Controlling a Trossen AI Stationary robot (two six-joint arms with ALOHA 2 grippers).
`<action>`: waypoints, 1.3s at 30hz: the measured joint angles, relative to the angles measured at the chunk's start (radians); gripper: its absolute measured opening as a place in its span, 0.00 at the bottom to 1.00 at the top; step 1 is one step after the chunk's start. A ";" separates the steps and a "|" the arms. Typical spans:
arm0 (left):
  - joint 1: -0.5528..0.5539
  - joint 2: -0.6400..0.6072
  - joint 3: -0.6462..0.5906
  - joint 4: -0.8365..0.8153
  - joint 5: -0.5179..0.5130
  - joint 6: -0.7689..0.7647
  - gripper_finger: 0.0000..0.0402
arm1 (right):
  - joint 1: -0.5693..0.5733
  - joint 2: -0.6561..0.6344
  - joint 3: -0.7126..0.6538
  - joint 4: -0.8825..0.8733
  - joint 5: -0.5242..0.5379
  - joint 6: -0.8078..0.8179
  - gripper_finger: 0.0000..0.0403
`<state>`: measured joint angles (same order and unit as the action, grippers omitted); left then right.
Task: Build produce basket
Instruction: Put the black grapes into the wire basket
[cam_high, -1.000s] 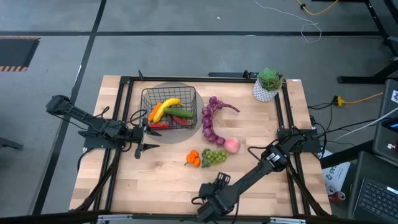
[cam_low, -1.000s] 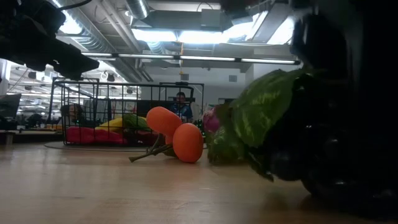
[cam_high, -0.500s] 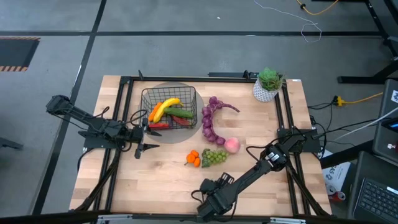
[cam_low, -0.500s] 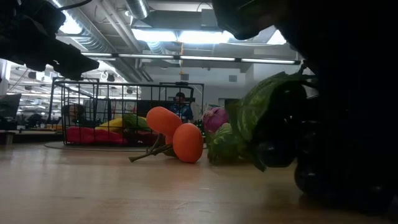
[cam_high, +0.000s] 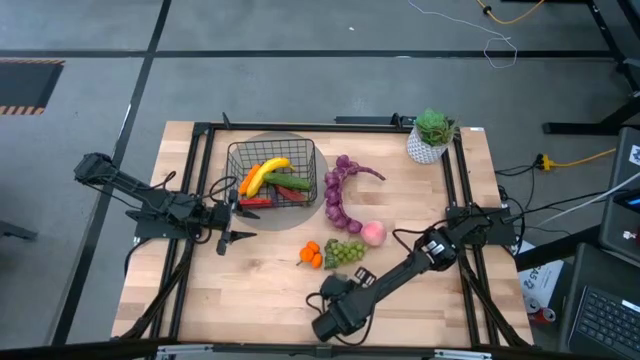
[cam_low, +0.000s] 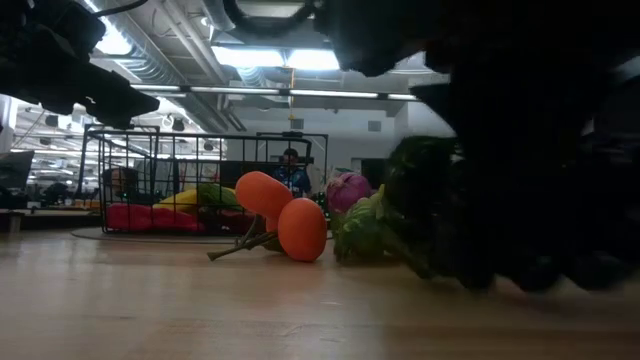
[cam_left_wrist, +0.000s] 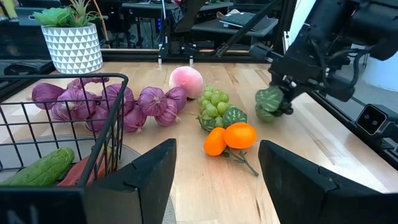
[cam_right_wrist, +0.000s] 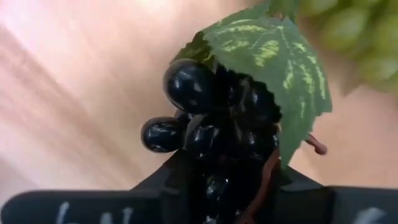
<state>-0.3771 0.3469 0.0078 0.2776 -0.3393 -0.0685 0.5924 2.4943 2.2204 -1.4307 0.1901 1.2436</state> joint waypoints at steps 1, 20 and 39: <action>0.000 0.000 0.000 0.000 0.000 0.000 0.56 | -0.005 0.001 0.018 -0.014 0.011 -0.013 0.22; 0.000 0.000 0.000 -0.008 0.000 0.000 0.56 | -0.104 -0.177 0.137 -0.137 0.552 -0.302 0.21; 0.000 0.000 0.000 -0.009 0.000 0.000 0.56 | -0.531 -0.174 0.125 0.396 0.216 -1.021 0.21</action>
<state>-0.3771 0.3468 0.0082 0.2691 -0.3393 -0.0685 0.0615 2.3207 2.3459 -1.0349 0.4061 0.2223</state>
